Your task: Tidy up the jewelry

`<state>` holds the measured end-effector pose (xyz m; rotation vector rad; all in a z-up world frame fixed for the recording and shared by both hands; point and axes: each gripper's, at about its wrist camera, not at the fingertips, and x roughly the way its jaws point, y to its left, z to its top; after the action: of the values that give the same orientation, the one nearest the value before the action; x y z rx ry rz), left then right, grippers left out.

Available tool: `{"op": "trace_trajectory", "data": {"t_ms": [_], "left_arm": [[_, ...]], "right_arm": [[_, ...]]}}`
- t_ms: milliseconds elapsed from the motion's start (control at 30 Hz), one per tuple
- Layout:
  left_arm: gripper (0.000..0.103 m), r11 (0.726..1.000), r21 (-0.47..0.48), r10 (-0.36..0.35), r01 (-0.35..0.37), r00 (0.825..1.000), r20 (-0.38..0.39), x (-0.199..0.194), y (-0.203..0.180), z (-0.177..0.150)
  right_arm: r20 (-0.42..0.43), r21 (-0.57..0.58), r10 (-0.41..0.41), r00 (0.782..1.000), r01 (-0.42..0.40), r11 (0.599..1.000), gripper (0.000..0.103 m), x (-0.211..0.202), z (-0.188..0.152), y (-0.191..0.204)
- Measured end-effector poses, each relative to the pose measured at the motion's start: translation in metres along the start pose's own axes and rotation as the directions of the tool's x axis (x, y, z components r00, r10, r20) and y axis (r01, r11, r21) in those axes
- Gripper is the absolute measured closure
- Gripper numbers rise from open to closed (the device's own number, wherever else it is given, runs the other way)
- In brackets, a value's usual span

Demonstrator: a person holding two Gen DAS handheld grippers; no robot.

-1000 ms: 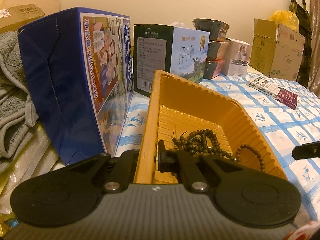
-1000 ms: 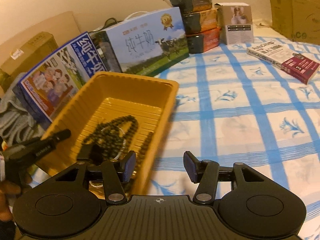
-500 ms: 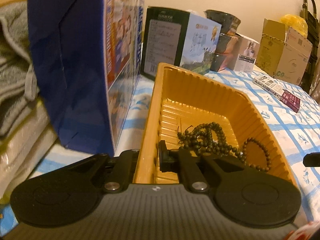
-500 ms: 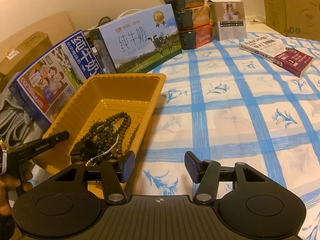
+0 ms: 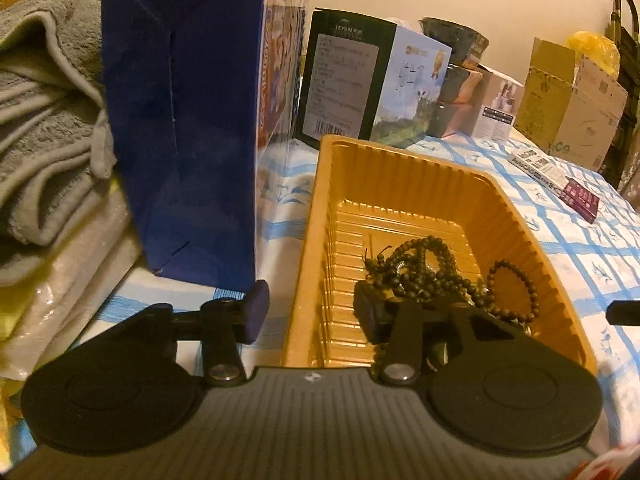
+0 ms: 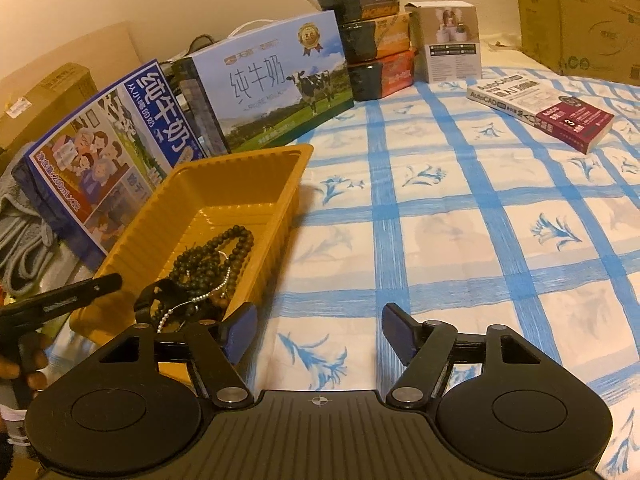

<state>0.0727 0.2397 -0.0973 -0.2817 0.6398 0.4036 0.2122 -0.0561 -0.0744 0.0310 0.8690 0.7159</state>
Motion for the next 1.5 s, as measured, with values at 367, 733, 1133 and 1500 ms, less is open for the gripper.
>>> {"op": "trace_trajectory", "data": {"t_ms": [367,733,1133,1500], "left_arm": [[0.022,0.989,0.145,-0.011,0.000,0.997,0.075,-0.071,-0.034,0.014],[0.012,0.956,0.292,-0.060,0.032,0.994,0.088,-0.130,-0.102,-0.002],[0.007,0.959,0.237,-0.158,0.153,0.987,0.003,-0.179,-0.123,-0.021],[0.008,0.964,0.189,-0.164,0.185,0.979,-0.124,-0.183,-0.147,-0.035]], "right_arm": [[0.022,-0.080,-0.088,0.996,0.090,0.993,0.032,-0.035,-0.013,0.022],[0.085,-0.034,-0.153,0.985,0.156,0.987,0.031,-0.098,-0.041,0.035],[0.124,0.009,-0.165,0.978,0.165,0.986,0.031,-0.156,-0.063,0.038],[0.084,0.056,-0.120,0.989,0.115,0.992,0.031,-0.181,-0.073,0.028]]}}
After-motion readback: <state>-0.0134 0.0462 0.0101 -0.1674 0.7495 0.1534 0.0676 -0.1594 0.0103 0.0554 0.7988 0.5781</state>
